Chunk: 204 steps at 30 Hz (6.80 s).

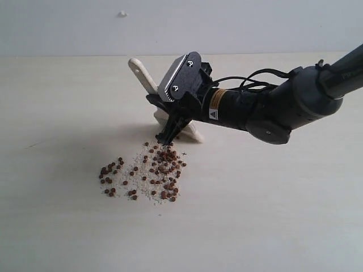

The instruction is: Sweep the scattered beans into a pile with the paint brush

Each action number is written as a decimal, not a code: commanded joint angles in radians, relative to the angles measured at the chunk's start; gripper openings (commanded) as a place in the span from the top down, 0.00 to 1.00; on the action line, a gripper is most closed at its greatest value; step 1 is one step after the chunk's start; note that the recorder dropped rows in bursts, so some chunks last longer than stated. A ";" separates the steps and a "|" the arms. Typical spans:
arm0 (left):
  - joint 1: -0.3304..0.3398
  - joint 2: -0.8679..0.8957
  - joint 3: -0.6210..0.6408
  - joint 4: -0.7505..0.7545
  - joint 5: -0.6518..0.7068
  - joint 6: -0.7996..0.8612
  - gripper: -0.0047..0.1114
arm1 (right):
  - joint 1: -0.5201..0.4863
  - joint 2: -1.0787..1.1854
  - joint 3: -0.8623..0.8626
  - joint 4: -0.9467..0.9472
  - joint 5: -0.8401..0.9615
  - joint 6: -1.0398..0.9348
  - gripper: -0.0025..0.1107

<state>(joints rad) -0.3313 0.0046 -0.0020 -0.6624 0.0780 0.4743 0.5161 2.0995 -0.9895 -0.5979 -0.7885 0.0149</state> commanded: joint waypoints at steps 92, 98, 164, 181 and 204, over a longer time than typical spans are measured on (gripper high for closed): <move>-0.007 -0.005 0.002 0.001 -0.002 -0.003 0.96 | 0.652 -0.037 -0.066 1.663 -0.209 -0.111 0.98; -0.007 -0.005 0.002 0.001 -0.002 -0.003 0.96 | 0.605 0.018 -0.100 1.659 -0.152 -0.048 0.98; -0.007 -0.005 0.002 0.001 -0.002 -0.003 0.96 | 0.555 -0.071 -0.273 1.868 0.223 -0.595 0.98; -0.007 -0.005 0.002 0.001 -0.002 -0.003 0.96 | 0.659 -0.112 0.033 1.620 0.039 -0.300 0.98; -0.007 -0.005 0.002 0.001 -0.002 -0.003 0.96 | 0.542 -0.180 0.077 1.633 0.007 -0.450 0.98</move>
<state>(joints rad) -0.3313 0.0046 -0.0020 -0.6624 0.0780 0.4743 1.0645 1.9437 -0.9165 1.0688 -0.7817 -0.4112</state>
